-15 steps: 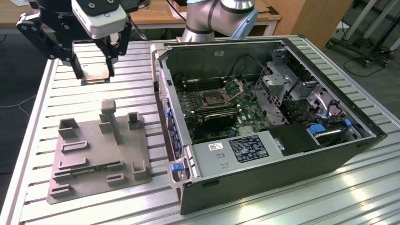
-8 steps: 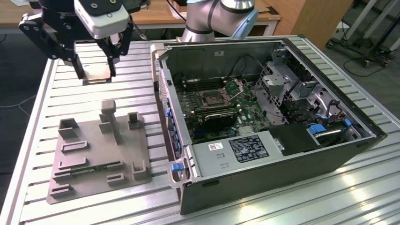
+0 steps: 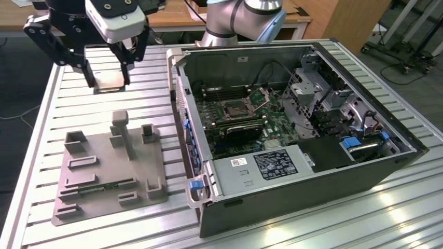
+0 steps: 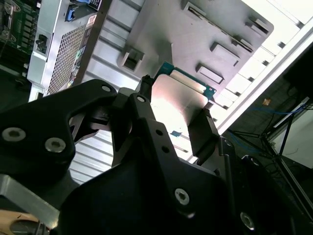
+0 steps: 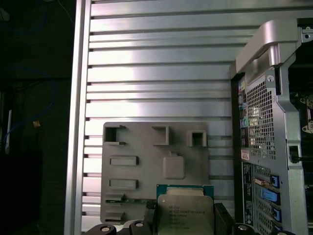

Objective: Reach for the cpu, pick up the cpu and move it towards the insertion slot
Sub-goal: 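Pick up the cpu and move it towards the insertion slot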

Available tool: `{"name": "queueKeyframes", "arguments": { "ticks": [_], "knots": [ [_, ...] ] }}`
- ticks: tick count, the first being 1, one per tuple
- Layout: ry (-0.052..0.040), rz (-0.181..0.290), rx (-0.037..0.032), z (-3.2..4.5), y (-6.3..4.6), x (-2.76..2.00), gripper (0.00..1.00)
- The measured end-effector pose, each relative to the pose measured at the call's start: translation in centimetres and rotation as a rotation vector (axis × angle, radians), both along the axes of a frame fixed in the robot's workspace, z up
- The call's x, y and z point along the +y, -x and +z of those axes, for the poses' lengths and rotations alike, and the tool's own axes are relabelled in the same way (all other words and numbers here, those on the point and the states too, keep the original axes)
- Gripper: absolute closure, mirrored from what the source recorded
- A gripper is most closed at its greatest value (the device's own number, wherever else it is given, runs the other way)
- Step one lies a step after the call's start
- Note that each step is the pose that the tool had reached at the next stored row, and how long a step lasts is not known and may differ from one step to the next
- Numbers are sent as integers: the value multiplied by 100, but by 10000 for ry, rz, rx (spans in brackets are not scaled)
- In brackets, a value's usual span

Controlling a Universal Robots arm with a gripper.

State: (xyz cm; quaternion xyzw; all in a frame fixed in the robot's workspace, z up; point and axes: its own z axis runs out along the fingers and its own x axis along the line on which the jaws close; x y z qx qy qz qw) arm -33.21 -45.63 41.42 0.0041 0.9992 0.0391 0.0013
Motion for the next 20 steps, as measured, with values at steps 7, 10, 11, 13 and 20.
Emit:
{"name": "queueKeyframes", "arguments": {
  "ticks": [7, 10, 11, 13, 20],
  "knots": [
    [-1, 0, 0, -3, -22, 0, 46],
    [0, 0, 0, -4, -33, 0, 46],
    [-1, -1, 0, -4, -36, 0, 46],
    [0, -1, 0, -4, -44, 0, 46],
    [0, 0, 0, -7, -69, 0, 46]
  ]
}}
